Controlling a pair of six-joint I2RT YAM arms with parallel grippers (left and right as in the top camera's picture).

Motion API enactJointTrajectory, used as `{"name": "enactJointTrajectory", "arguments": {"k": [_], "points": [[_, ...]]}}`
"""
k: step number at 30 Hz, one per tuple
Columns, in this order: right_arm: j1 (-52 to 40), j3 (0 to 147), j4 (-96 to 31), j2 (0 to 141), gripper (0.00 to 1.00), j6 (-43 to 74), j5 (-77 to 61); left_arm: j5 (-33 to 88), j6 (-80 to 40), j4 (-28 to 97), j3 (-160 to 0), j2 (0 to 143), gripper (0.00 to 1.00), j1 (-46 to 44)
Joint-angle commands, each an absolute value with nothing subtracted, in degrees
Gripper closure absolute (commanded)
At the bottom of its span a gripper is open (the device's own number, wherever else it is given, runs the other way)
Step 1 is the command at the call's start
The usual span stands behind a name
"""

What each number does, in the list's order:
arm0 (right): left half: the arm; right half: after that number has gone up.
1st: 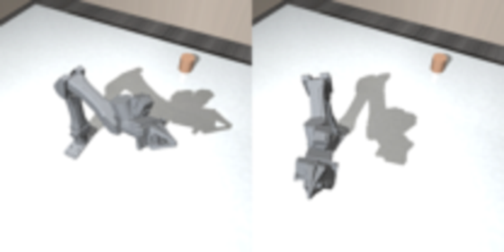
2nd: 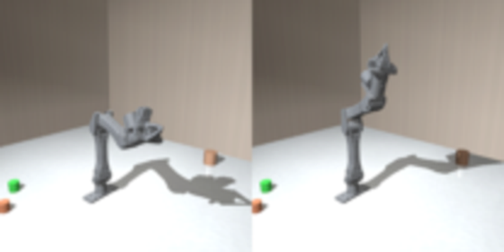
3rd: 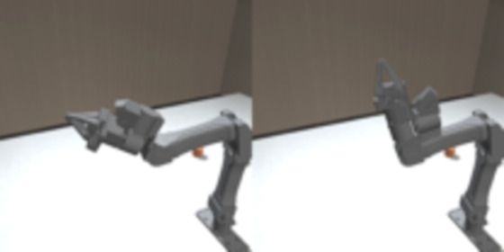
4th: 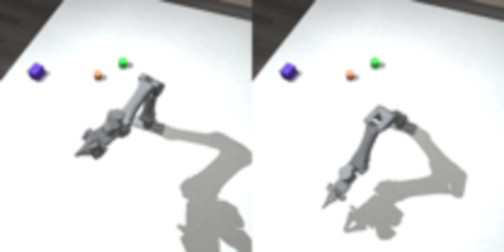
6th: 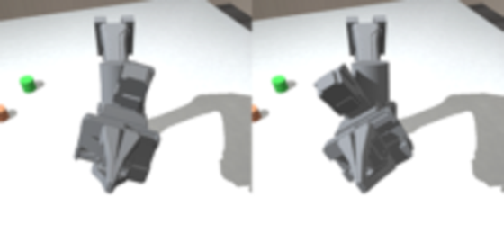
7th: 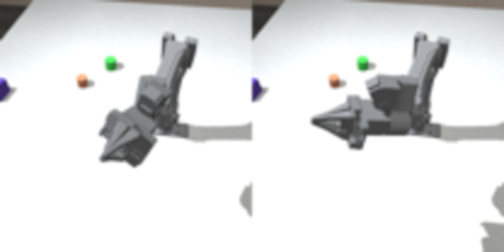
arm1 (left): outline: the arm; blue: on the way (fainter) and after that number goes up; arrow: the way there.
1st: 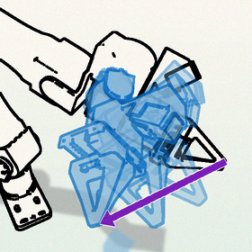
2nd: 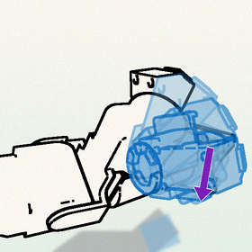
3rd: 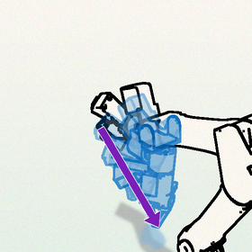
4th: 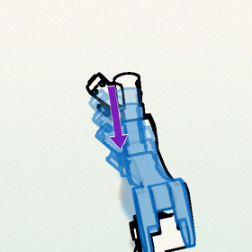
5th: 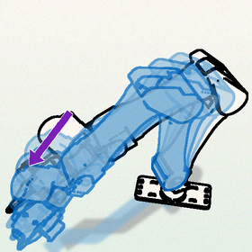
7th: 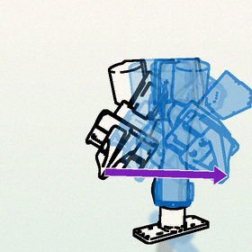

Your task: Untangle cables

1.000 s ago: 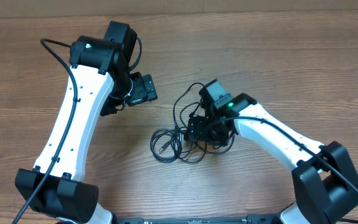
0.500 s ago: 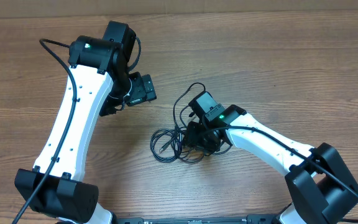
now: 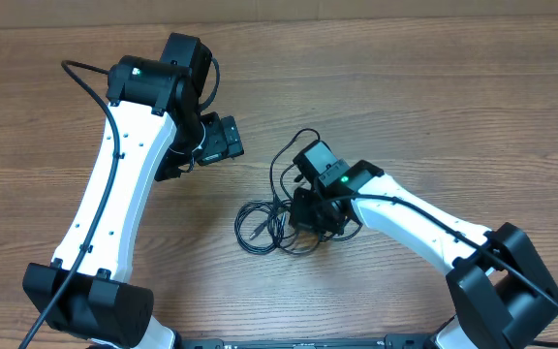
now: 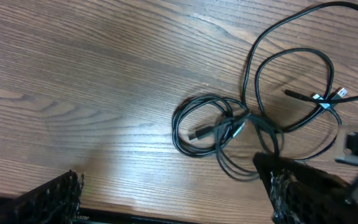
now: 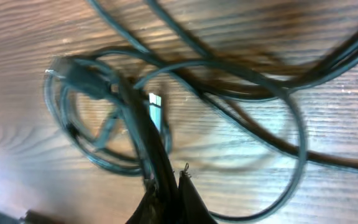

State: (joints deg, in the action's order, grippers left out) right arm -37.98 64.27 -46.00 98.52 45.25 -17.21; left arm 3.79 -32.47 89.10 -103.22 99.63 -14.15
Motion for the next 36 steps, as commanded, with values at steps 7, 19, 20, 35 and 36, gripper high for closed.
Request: {"name": "enactJointTrajectory", "arguments": {"k": [7,19,20,35,36], "points": [[-34.8,90.2,-61.0,87.9,0.96,34.2,-16.1,5.3,-28.3,89.8,-103.5,99.7,0.00,-14.7],[-31.7,103.2,-70.0,82.2,0.96,30.0,-12.6,31.6,-9.4,88.4,-103.5,99.7,0.00,-15.1],[-31.7,103.2,-70.5,82.3,0.96,30.5,-11.9,35.1,-6.9,88.4,-103.5,99.7,0.00,-15.2],[-31.7,103.1,-71.9,84.6,0.96,34.9,-13.3,39.3,-1.9,87.1,-103.5,99.7,0.09,-17.7],[-31.7,103.1,-71.9,84.8,0.96,34.9,-15.5,38.5,-2.2,86.4,-103.5,99.7,0.10,-18.0]]}}
